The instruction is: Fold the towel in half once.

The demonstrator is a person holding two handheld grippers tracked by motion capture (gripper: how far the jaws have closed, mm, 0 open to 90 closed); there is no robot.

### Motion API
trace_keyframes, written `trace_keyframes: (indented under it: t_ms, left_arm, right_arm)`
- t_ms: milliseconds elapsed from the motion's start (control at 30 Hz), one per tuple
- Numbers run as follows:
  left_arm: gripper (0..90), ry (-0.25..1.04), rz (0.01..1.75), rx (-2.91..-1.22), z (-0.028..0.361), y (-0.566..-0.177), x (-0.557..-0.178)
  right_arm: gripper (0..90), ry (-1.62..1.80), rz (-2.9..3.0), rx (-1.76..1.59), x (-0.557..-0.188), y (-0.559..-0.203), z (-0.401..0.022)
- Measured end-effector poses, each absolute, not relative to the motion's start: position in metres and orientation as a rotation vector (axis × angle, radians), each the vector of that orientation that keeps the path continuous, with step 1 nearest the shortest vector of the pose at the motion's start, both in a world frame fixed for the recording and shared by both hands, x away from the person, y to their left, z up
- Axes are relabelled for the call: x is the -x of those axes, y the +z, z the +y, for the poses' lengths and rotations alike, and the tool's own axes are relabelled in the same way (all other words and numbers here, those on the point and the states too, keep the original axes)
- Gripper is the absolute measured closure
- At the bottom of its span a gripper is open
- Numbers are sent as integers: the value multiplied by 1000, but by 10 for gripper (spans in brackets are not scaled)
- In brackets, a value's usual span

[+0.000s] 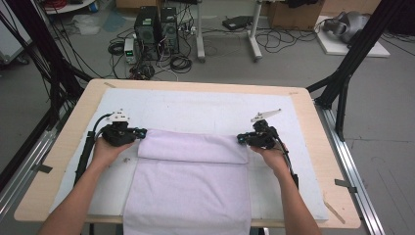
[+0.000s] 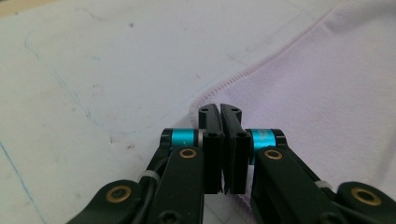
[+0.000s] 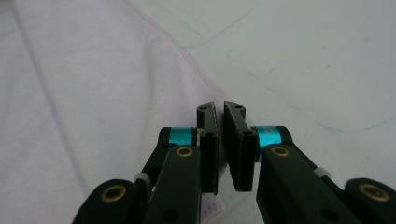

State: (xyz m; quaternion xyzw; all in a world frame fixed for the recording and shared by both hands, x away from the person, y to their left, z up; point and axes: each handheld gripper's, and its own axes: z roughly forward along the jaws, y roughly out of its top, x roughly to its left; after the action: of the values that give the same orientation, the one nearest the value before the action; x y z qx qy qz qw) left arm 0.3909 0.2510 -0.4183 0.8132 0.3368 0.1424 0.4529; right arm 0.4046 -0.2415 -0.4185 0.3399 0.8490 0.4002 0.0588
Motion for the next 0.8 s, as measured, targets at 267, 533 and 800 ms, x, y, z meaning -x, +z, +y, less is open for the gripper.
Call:
trace_keyframes:
  t_ms: [267,533,800]
  left_arm:
    - [872,396,724,-1972,259,-396,-352]
    - [855,380,564,-2004,266,-401,-270]
    - [632,358,591,-2021,265,-398,-272]
  right_arm:
    - [843,1301,2557,-845,-366,-385,-244]
    - [825,1369,2608,-649,-290,-381,-249]
    - [702,1412,2632,-653,-291,-381,-253]
